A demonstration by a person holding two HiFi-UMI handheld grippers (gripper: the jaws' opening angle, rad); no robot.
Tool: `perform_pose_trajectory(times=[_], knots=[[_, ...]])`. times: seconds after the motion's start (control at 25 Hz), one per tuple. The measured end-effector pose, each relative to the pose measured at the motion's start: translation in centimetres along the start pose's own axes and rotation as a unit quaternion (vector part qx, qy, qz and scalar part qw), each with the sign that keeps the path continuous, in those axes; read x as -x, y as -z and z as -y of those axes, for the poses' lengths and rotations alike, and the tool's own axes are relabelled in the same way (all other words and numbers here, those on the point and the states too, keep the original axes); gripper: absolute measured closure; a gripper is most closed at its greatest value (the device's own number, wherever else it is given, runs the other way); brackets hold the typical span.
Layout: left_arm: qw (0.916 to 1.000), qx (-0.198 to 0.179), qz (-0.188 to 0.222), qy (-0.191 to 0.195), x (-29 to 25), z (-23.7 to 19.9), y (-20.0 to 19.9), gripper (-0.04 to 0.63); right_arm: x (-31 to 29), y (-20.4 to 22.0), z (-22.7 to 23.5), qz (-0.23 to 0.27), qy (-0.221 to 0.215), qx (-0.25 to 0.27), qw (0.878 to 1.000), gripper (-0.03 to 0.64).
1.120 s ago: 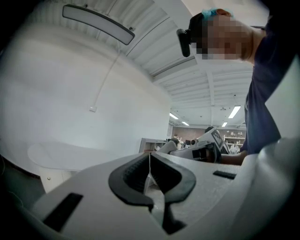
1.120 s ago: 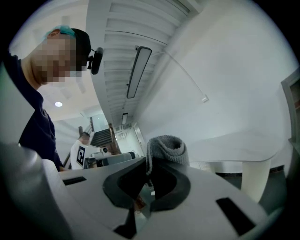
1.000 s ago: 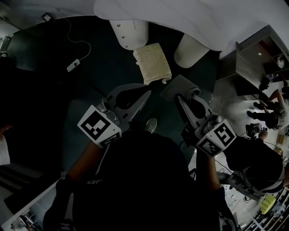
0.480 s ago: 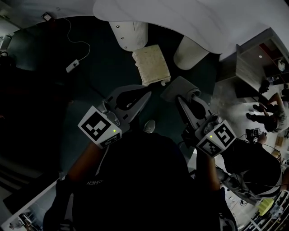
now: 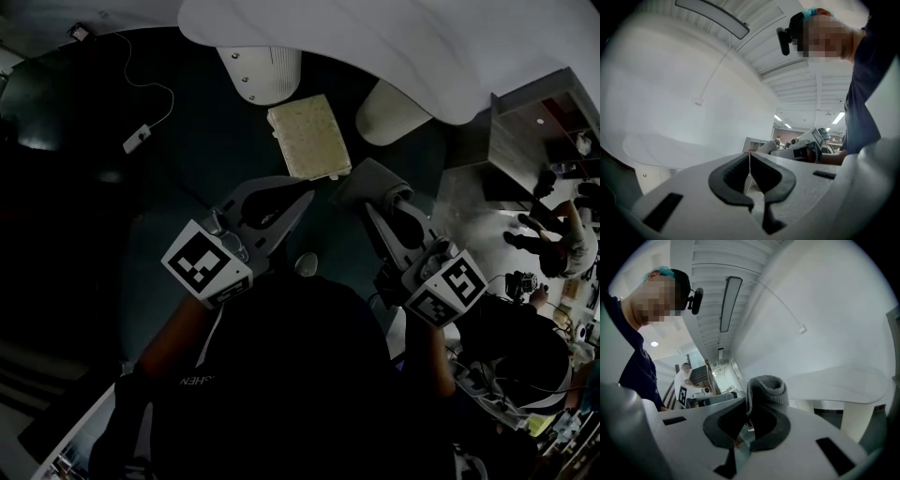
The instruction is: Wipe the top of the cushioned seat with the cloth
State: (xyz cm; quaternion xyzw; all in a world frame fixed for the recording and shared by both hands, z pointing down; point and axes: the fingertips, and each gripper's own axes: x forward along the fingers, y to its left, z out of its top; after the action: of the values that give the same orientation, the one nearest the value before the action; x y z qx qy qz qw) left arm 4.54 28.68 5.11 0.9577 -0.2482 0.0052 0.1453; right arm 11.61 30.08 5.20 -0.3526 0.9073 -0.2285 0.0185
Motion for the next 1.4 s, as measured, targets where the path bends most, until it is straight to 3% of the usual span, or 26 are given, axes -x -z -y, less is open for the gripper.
perform_pose_trajectory(times=[0.84,1.16,1.4], knots=[[0.9973,0.067,-0.032,0.004,-1.2,-25.7,-0.5,0.581,-22.1,-1.0,10.3,-0.08,0.043,-0.036,0.995,0.584],[0.9956,0.083,-0.044,-0.004,-2.3,-29.5,0.8,0.586,-25.1,-0.1,13.4,-0.1,0.047,-0.047,0.993,0.584],[0.9909,0.107,-0.079,-0.023,-4.2,-34.2,6.0,0.588,-28.6,3.3,18.5,-0.133,0.038,-0.073,0.988,0.584]])
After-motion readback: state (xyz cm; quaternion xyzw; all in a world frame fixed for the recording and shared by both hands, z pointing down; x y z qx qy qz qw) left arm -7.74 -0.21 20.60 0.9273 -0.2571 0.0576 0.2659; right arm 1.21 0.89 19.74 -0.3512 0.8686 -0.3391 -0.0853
